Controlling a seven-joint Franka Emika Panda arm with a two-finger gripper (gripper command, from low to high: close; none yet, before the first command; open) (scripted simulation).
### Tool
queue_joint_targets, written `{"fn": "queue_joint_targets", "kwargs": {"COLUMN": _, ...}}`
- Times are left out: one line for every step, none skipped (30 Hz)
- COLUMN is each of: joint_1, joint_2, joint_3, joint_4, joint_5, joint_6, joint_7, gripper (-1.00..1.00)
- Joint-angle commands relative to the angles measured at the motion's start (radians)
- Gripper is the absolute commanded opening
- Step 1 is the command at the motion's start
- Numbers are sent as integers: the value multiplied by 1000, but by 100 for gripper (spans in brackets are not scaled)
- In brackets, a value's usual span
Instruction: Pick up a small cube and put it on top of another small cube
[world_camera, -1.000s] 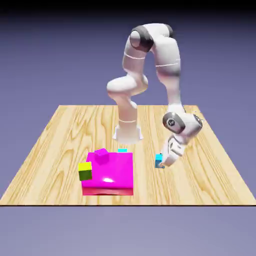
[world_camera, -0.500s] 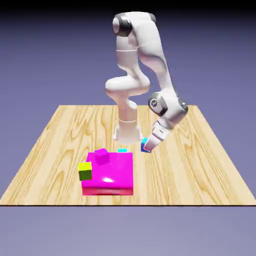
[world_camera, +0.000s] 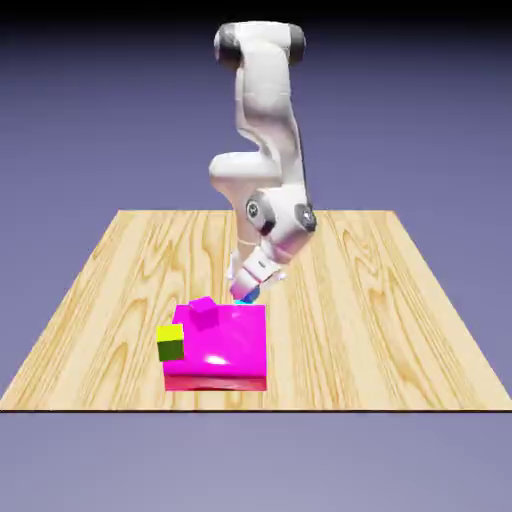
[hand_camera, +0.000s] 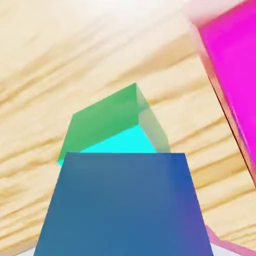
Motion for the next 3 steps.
{"fn": "queue_joint_targets", "kwargs": {"joint_1": 0, "joint_2": 0, "joint_3": 0, "joint_4": 0, "joint_5": 0, "joint_6": 0, "joint_7": 0, "gripper": 100}}
{"fn": "queue_joint_targets", "kwargs": {"joint_1": 11, "joint_2": -36, "joint_3": 13, "joint_4": 4, "joint_5": 43, "joint_6": -34, "joint_7": -28, "gripper": 100}}
{"fn": "queue_joint_targets", "kwargs": {"joint_1": 23, "joint_2": -72, "joint_3": 25, "joint_4": 7, "joint_5": 86, "joint_6": -67, "joint_7": -56, "gripper": 100}}
